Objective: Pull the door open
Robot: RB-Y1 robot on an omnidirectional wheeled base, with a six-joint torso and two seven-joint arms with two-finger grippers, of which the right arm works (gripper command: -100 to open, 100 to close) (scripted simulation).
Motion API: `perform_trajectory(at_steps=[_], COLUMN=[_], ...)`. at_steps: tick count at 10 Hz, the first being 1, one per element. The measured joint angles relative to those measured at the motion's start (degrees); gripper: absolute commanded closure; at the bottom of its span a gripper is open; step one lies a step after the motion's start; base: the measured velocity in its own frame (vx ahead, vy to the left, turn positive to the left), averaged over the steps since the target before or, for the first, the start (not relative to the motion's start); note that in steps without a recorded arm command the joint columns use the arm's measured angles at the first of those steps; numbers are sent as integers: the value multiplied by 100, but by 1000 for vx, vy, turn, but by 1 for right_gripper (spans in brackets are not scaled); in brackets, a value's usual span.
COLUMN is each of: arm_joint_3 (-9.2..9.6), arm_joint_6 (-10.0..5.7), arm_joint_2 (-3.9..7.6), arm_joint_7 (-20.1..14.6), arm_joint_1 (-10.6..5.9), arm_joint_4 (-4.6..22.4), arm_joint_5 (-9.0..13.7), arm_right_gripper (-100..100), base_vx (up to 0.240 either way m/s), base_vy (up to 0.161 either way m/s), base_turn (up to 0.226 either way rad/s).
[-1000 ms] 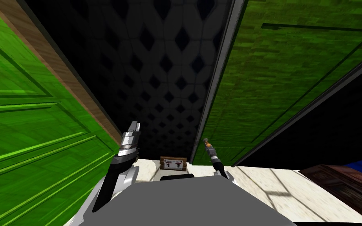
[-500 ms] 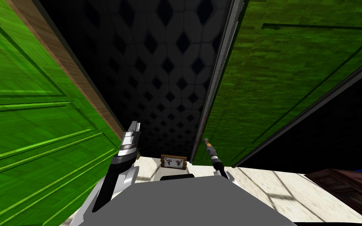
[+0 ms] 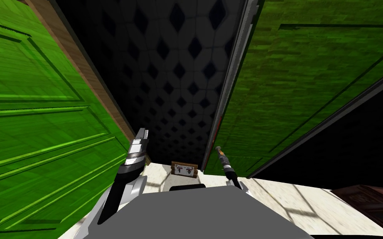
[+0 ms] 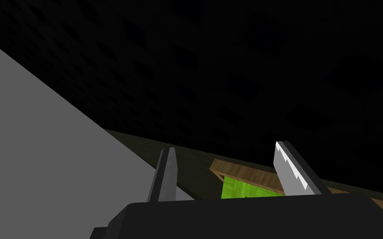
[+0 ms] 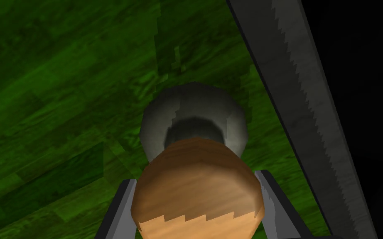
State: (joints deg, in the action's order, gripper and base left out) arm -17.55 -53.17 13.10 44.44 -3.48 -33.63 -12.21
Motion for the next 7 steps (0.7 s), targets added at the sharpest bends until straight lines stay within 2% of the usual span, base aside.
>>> perform_trajectory(at_steps=[7], arm_joint_3=[60], arm_joint_6=[48], arm_joint_2=[3], arm_joint_7=[-951], arm_joint_1=[16], arm_joint_4=[-35], arm_joint_5=[251], arm_right_gripper=[100], base_vx=[-39], base_vy=[-20], base_turn=[63])
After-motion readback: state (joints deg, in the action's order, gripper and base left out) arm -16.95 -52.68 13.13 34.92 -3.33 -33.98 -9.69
